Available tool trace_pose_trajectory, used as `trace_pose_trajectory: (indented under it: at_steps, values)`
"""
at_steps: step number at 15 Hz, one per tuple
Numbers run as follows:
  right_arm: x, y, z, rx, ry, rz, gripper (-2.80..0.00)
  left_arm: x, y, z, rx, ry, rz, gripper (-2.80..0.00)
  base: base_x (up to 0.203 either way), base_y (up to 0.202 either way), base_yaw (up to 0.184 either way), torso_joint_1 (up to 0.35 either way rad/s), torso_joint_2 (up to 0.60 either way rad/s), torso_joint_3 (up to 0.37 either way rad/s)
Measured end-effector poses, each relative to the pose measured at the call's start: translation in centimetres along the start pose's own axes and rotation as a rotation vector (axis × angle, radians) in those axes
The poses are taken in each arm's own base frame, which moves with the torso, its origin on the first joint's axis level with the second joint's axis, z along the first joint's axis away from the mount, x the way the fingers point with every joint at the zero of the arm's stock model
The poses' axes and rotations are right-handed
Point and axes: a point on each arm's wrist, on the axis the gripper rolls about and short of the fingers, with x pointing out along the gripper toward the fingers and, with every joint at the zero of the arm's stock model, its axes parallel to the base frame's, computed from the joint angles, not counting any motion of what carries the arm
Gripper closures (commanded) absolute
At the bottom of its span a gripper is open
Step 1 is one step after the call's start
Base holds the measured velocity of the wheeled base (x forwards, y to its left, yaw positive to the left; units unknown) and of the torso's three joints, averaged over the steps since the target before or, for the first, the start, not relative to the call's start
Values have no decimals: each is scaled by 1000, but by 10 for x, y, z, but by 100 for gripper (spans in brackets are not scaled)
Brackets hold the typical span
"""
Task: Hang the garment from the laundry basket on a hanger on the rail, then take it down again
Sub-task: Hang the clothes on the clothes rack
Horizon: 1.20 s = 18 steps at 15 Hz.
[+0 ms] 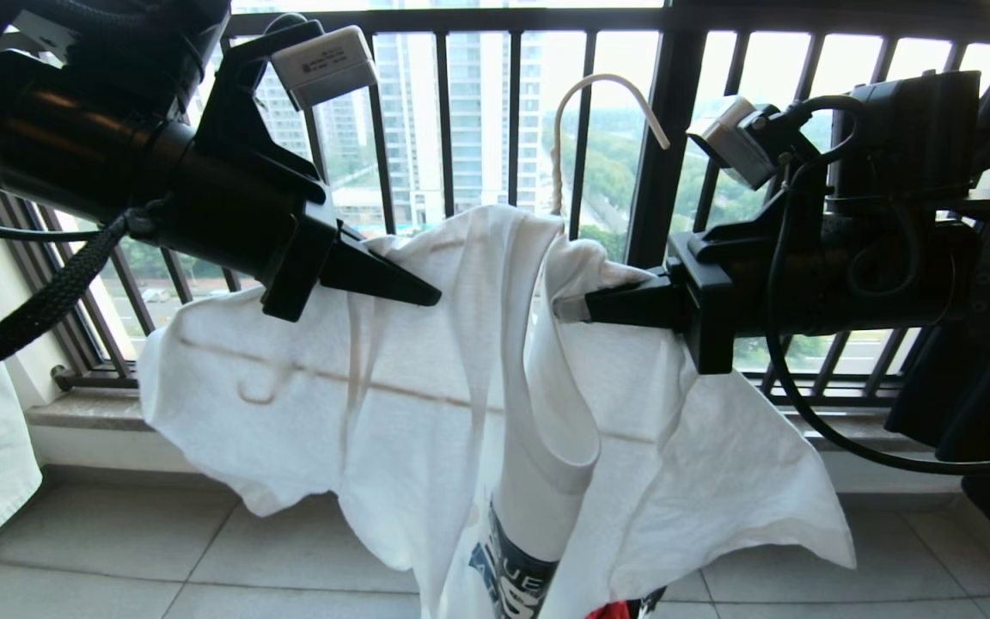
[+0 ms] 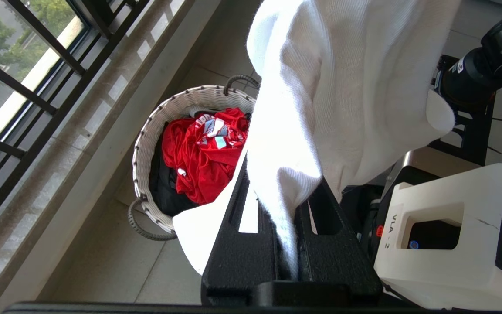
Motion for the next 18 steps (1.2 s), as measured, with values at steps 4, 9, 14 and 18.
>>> trace_pose_trajectory:
  at_steps: [4,9,14,18]
  values:
    - [1,-1,0,1,0,0,0,1,-1,0,-1,-1,-7,0,0,0,0,0,0,0]
    - [0,-2,0,-24,-4,-4,-280,2,-3,2,6,-6,-11,0,0,0,0,0,0,0]
    - [1,-4,-1,-21,0,-10,-280,2,-2,2,20,-20,1,0,0,0,0,0,0,0]
    - [1,-8,-1,-21,2,-43,-280,20,9,-19,23,-47,22,0,0,0,0,0,0,0]
